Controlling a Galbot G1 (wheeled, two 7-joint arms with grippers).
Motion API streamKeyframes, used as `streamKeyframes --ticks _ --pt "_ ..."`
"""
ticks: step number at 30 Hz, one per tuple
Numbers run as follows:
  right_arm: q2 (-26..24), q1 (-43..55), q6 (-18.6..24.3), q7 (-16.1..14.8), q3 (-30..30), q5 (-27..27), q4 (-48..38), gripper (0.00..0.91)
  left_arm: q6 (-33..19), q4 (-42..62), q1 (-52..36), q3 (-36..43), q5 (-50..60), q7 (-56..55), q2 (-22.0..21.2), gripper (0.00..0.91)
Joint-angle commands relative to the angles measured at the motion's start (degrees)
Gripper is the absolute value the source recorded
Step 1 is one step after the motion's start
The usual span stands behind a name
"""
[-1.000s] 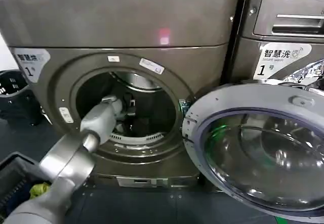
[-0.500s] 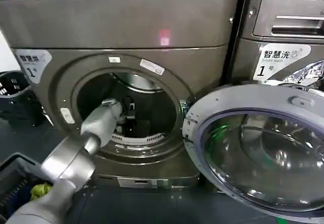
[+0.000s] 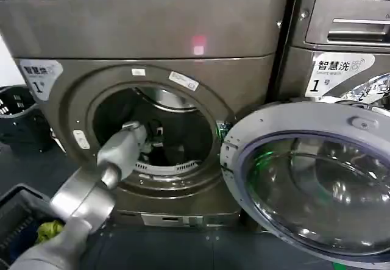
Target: Grasp the clothes from the dryer.
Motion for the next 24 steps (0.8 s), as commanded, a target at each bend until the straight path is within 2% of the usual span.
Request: streamKeyframes --ticks 1,5,8,15,19,24 --pt "0.04 0.49 0.01 0.04 -0.61 -0.16 0.16 0.907 1.95 -8.07 4.36 -10.23 -6.85 -8.56 1.58 0.000" --pt "0.26 1.16 0.01 0.09 -1.63 -0.49 0.55 0.907 5.11 -16.19 8.04 -13.65 -14.48 -12.74 2.35 0.000" --pt "0.26 1.35 0.12 0.09 -1.99 -0.77 0.37 0.907 8.02 -22.13 11.46 -14.98 -25.71 -18.22 2.32 0.000" --pt "0.05 1.57 0.53 0.06 -2.58 -1.10 0.09 0.907 11.21 -36.29 17.96 -21.99 -36.59 -35.36 -0.19 0.000" --pt "0.06 1.84 1.12 -0.06 -3.10 -1.95 -0.05 0.907 10.92 -45.40 22.27 -24.28 -43.29 -47.28 -0.55 0.000" --pt "0.10 1.63 2.59 -1.18 -3.16 -4.29 0.11 0.907 8.20 -58.81 31.25 -26.84 -45.30 -59.85 -0.98 0.000"
